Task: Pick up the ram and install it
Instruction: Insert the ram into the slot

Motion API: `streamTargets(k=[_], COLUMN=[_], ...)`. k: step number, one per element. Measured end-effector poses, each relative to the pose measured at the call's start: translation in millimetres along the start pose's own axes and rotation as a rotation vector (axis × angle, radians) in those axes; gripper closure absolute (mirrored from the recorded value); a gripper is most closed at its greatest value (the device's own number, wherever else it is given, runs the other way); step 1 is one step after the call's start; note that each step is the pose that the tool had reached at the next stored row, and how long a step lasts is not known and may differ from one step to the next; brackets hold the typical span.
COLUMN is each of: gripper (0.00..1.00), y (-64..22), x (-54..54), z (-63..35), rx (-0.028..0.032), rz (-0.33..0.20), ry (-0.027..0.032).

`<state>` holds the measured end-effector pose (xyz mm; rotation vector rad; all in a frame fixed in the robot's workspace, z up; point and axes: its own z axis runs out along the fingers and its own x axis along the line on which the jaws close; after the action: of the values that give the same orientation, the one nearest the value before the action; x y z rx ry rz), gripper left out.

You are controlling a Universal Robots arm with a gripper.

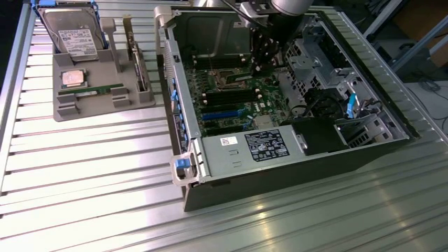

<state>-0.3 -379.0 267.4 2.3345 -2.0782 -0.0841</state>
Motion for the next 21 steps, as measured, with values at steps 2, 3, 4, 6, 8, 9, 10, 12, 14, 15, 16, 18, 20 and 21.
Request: streamTargets(k=[2, 3, 4, 6, 8, 9, 10, 12, 14, 15, 16, 18, 20, 21], gripper=[0.88, 0.88, 0.88, 0.88, 0.88, 0.88, 0.88, 0.88, 0.88, 0.88, 0.88, 0.88, 0.88, 0.88], y=[-0.1, -0.1, -0.2, -0.2, -0.3, -0.4, -0.4, -0.5, -0.6, -0.7, -0.7, -0.7, -0.8, -0.8], x=[0.1, 0.1, 0.1, 0.2, 0.3, 0.3, 0.3, 0.4, 0.4, 0.4, 0.5, 0.5, 0.5, 0.6], z=[2.7, 3.6, 4.0, 5.7, 7.9, 8.7, 10.2, 11.8, 13.5, 14.7, 15.2, 16.3, 17.8, 18.2], rx=[0.0000, 0.0000, 0.0000, 0.0000, 0.0000, 0.0000, -0.0001, 0.0000, -0.0001, 0.0000, 0.0000, 0.0000, 0.0000, 0.0000], rz=[0.000, 0.000, 0.000, 0.000, 0.000, 0.000, 0.000, 0.000, 0.000, 0.000, 0.000, 0.000, 0.000, 0.000], ry=[0.0000, 0.0000, 0.0001, 0.0000, 0.0000, 0.0000, 0.0001, 0.0001, 0.0000, 0.0000, 0.0001, 0.0000, 0.0000, 0.0000])
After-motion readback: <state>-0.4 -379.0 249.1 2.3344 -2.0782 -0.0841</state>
